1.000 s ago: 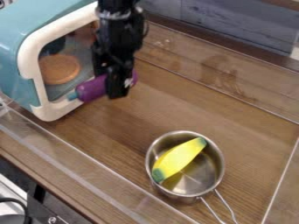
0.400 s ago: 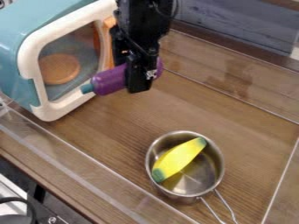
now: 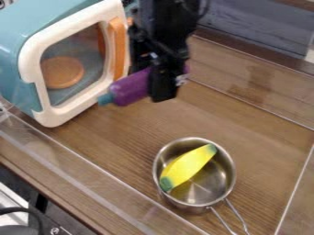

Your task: Put the eggplant in the silver pot

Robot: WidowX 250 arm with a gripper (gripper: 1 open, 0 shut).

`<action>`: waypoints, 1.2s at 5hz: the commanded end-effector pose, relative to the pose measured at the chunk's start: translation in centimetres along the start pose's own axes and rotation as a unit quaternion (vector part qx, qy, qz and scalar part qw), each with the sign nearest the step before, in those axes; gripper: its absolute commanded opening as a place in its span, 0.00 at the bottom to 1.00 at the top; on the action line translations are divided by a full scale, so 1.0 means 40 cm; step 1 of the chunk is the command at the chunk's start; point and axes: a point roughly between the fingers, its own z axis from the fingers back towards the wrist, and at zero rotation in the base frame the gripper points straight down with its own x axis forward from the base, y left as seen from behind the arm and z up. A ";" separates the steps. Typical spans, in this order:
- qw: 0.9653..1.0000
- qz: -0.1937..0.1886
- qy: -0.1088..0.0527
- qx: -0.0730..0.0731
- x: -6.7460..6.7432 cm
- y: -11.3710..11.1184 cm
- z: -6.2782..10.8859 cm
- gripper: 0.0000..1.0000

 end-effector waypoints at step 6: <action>0.987 0.144 -0.073 0.005 -0.014 -0.097 0.073 0.00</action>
